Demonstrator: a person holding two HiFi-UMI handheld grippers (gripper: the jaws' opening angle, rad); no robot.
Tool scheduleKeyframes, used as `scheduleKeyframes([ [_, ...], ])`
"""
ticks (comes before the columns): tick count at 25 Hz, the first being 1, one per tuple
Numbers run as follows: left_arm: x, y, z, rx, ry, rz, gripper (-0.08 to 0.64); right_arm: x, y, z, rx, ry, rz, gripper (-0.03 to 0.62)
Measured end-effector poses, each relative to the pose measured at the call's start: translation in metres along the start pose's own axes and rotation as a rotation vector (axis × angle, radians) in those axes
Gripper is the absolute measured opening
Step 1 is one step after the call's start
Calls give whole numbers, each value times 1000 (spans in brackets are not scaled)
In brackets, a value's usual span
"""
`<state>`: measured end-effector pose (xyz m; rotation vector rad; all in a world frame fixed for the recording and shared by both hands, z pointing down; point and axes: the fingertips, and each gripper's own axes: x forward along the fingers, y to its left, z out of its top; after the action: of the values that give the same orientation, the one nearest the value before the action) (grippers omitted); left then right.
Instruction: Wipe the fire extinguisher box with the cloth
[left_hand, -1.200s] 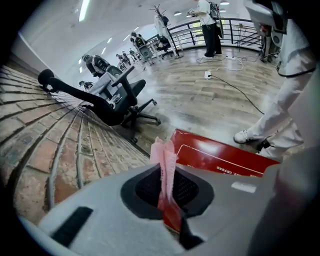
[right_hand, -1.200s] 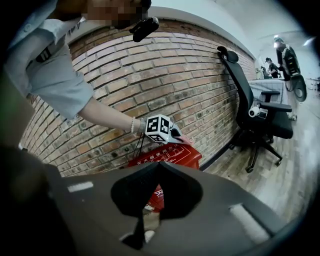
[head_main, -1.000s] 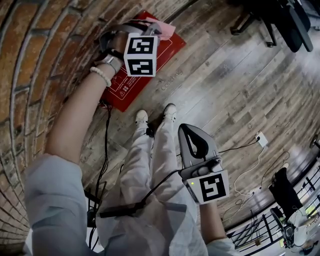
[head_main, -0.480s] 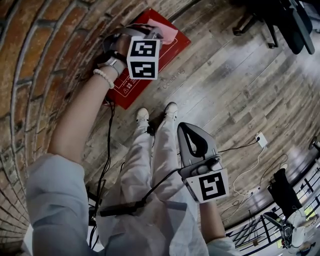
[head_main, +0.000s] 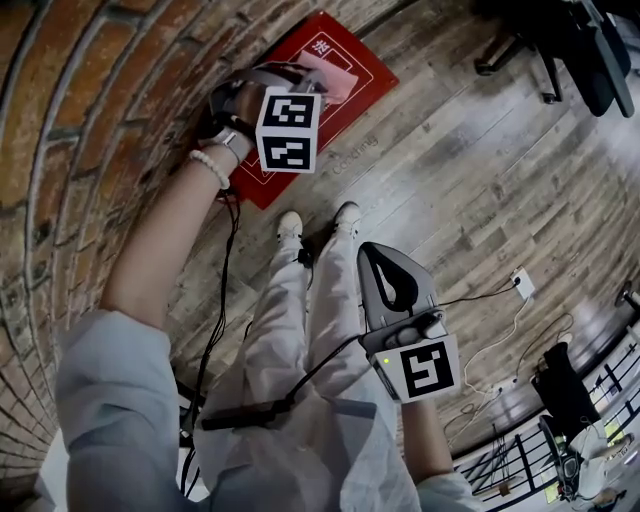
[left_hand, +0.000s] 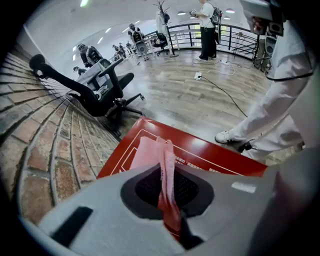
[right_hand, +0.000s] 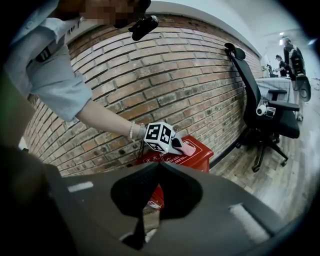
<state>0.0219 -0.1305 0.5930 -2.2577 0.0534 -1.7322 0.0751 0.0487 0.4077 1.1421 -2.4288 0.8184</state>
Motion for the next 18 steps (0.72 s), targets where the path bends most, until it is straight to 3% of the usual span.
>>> scheduleKeyframes([
  [10, -17, -44, -23, -80, -16, -18, 9, 4, 27, -8, -31, 31, 15, 8],
  [18, -31, -86, -42, -106, -16, -38, 9, 10, 50, -4, -39, 0, 41, 8],
])
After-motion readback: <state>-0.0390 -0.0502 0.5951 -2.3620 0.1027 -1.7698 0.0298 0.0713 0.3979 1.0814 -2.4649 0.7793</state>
